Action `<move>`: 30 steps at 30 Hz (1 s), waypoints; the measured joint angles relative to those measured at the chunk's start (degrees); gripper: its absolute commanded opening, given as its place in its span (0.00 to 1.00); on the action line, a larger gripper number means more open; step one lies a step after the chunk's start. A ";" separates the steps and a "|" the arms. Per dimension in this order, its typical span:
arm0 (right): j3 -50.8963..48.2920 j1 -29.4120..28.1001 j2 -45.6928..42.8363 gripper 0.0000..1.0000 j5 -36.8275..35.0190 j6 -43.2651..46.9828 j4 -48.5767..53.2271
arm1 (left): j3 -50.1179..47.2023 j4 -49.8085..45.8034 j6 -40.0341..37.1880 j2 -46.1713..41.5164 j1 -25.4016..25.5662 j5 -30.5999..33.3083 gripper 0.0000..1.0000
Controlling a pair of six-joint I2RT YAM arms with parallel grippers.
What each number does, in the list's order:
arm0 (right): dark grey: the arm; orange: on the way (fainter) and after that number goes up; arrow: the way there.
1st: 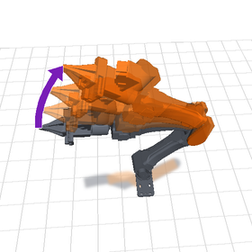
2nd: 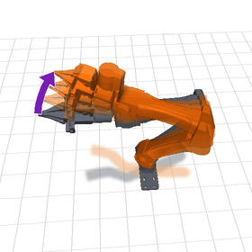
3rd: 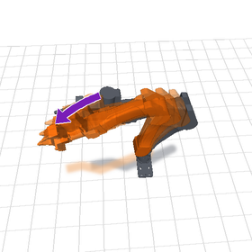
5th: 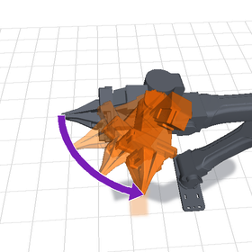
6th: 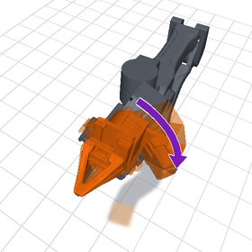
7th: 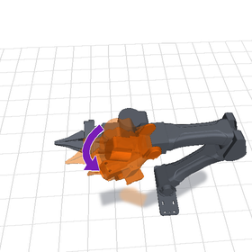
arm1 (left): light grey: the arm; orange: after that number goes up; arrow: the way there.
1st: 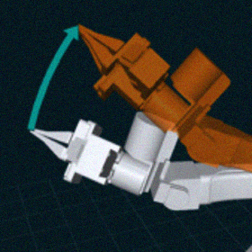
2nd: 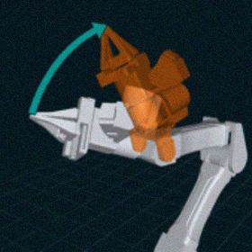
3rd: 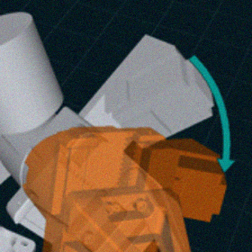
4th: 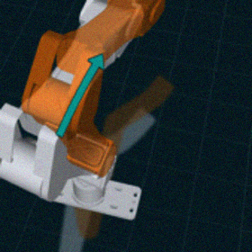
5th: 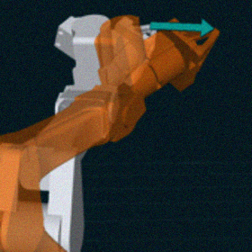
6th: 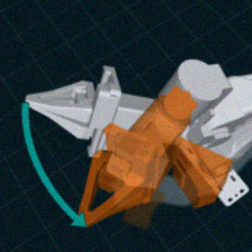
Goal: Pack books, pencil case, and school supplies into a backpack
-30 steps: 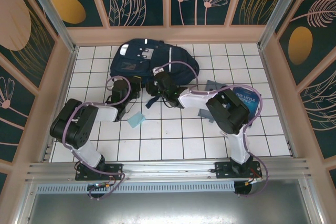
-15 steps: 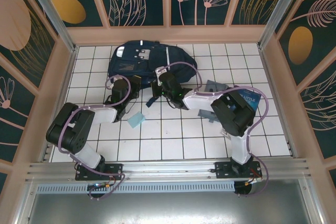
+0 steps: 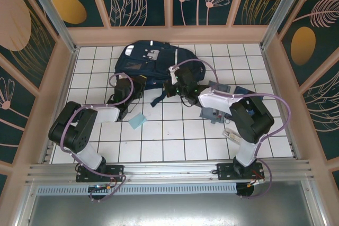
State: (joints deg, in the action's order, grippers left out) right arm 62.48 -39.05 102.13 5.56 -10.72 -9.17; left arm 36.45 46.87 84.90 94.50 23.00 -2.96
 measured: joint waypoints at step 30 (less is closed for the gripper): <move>5.14 -1.90 -0.63 0.00 14.29 -15.39 14.60 | 22.82 -4.57 -15.72 19.85 -12.44 -13.03 0.61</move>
State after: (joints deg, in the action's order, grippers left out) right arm 67.61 -40.95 101.49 19.86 -26.11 5.43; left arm 59.27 42.30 69.19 114.34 10.57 -15.99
